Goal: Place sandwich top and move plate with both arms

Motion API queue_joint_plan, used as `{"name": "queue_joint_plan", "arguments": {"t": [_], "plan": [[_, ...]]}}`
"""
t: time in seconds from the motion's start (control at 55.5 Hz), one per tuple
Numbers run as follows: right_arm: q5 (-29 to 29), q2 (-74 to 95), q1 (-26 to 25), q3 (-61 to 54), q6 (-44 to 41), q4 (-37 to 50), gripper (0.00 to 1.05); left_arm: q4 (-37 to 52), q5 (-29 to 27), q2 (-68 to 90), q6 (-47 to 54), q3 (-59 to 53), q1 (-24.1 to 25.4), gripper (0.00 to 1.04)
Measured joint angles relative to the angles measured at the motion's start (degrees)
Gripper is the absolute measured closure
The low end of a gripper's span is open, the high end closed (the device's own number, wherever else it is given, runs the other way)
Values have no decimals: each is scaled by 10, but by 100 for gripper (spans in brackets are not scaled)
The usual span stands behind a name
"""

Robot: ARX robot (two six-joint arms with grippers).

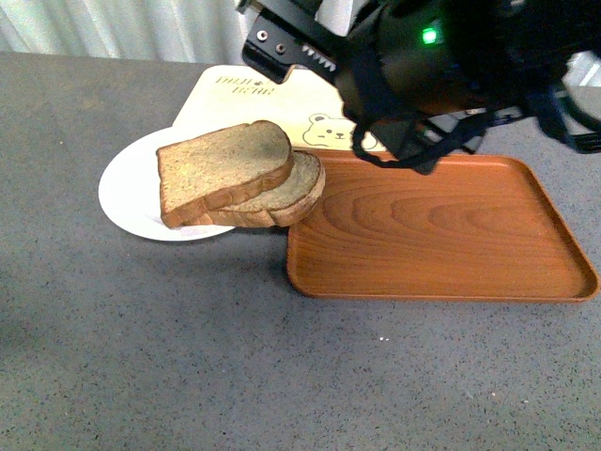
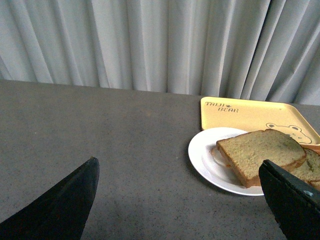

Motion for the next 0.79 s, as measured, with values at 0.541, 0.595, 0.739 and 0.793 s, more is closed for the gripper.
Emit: {"name": "queue_joint_plan", "arguments": {"t": [0.541,0.595,0.739,0.793], "plan": [[-42,-315,-173,-438,-421,402,103,0,0,0,0,0,0,9],[-59,-349,-189,-459,-427,393,103,0,0,0,0,0,0,9],[-97,-428,-233,-515,-429,366,103,0,0,0,0,0,0,9],[-106,-437,-242,-532,-429,382,103,0,0,0,0,0,0,9]]}}
